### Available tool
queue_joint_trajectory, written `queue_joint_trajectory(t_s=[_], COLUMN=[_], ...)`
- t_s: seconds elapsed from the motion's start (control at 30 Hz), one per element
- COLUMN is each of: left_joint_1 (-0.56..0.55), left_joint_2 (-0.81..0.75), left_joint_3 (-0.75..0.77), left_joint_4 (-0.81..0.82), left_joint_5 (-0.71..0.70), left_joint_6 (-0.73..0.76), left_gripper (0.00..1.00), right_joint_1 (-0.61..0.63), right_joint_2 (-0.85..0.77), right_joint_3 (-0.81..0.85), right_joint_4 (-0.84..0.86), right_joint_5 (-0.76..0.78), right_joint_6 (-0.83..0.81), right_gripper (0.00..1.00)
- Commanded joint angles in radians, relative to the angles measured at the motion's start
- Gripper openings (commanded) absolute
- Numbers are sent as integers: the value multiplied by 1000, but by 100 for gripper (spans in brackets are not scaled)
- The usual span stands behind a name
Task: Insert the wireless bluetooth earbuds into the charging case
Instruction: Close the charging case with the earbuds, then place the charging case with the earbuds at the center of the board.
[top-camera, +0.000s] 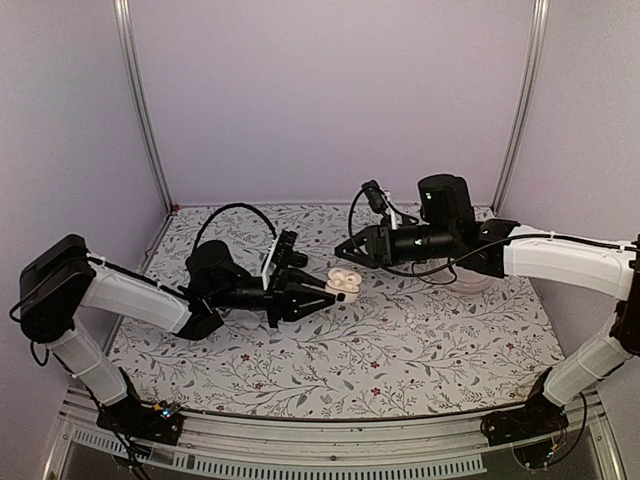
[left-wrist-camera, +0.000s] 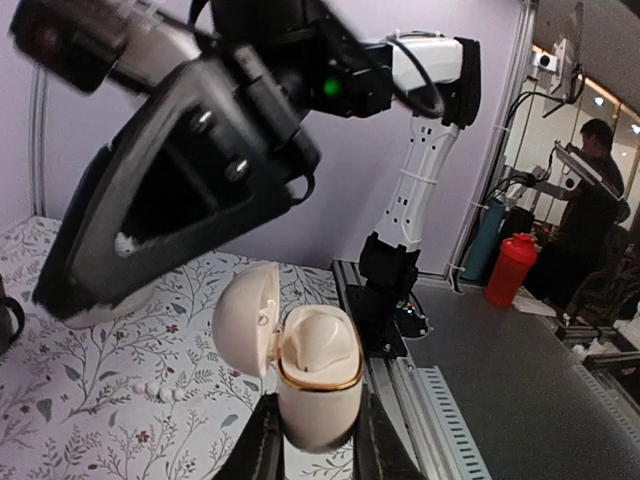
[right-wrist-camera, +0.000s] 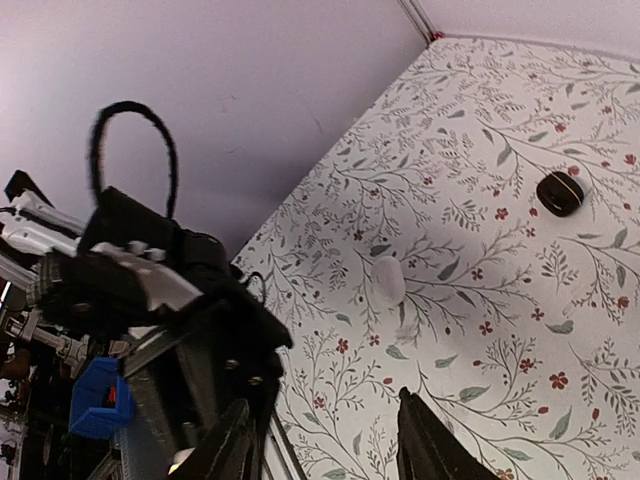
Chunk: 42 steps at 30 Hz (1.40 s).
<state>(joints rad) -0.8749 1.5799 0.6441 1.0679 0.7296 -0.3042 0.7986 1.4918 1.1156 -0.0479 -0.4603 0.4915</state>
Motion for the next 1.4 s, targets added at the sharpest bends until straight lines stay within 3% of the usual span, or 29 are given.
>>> queue_joint_trajectory(t_s=[0.0,0.1,0.27,0.37,0.6,0.77,0.87,1.0,1.17,1.37], left_joint_1=[87,109,101,90,53,82,105,129,131,150], left_joint_2=[107,124,73,46,25,161,239,283,245,228], left_joint_3=[30,-9,-9,-2,66,113,76,43,59,178], left_joint_4=[120,264,179,135,66,105,287,398,188,-204], left_joint_5=[73,71,82,111,114,140,142,113,66,-27], left_joint_6=[-314,-383,-285,-253,-218,-364,-515,-623,-526,-398], left_gripper=[0,0,0,0,0,0,0,0,3,15], right_joint_1=[15,16,-78,-127,-77,28,33,32,-25,-102], right_joint_2=[-93,-119,-129,-76,31,-54,-153,-213,-208,-267], right_joint_3=[-27,-35,-103,-113,-95,-51,-88,-126,-161,-244], right_joint_4=[152,60,17,19,119,171,208,175,46,-6], right_joint_5=[-181,-84,43,24,-89,-79,-70,-31,104,184], right_joint_6=[-44,-68,14,82,76,4,-10,-31,9,74], right_gripper=[50,49,50,50,45,45,49,50,47,49])
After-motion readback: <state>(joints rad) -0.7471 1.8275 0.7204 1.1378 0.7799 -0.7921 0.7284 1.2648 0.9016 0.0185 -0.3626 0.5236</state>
